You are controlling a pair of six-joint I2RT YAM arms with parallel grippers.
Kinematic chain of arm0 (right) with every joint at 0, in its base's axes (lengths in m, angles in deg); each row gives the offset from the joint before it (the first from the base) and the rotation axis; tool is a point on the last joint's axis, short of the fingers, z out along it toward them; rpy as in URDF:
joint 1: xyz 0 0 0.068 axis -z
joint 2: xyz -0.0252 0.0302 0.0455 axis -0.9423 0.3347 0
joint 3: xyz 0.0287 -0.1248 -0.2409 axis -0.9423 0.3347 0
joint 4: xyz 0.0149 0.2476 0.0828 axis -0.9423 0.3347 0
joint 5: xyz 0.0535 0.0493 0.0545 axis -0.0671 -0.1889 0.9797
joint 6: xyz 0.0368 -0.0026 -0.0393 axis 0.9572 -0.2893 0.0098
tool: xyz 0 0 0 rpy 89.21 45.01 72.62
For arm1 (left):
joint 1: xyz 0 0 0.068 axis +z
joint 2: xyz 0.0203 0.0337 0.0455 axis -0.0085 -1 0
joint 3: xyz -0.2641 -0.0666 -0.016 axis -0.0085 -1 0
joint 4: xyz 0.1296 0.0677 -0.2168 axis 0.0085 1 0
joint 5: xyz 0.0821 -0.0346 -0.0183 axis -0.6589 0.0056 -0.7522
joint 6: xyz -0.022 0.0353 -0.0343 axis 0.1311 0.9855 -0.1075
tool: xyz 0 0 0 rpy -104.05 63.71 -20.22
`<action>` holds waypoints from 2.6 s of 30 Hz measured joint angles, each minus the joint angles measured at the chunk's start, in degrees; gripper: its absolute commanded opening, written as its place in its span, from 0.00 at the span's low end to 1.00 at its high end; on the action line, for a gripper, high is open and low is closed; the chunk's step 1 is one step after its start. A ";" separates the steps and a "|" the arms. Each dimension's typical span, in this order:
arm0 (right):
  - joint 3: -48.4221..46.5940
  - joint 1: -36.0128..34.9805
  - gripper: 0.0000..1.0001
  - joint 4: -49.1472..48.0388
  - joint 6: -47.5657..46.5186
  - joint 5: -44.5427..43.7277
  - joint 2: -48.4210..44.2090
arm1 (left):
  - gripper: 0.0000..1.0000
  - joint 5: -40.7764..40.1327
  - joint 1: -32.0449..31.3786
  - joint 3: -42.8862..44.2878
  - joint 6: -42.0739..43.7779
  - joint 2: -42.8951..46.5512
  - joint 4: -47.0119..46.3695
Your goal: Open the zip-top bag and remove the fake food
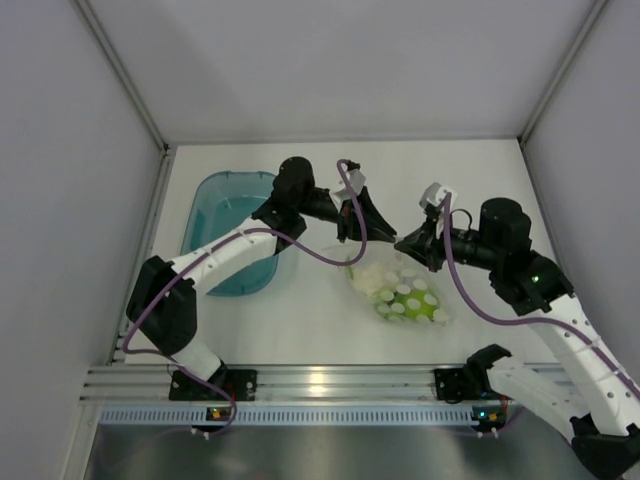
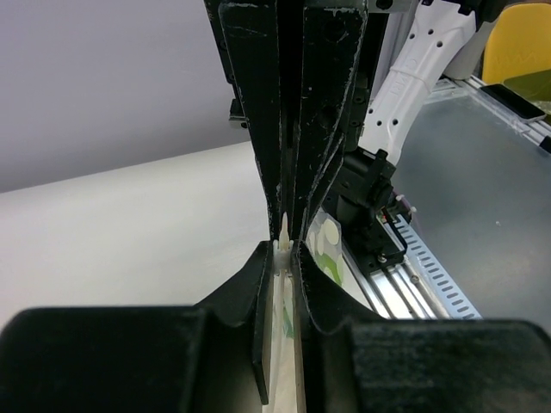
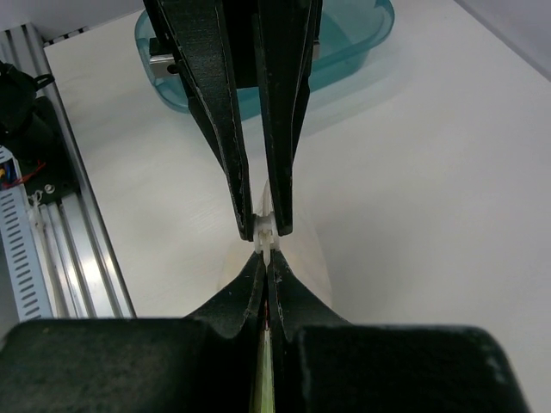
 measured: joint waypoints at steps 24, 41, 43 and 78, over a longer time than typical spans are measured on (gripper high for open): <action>1.60 -0.11 0.00 -1.16 1.77 -16.06 -14.16 | 0.00 2.89 14.75 -8.98 1.42 0.24 -0.59; 4.81 -0.13 0.00 -1.68 3.63 -14.60 -19.41 | 0.50 2.67 19.80 -13.68 -1.27 2.69 -0.26; 6.54 -0.13 0.00 -3.02 4.09 -12.61 -19.26 | 0.61 2.12 19.43 -13.79 -2.16 4.17 -0.07; 9.97 -0.13 0.00 -3.43 3.13 3.06 -16.15 | 0.52 -4.52 3.69 -15.93 -2.25 6.78 -0.48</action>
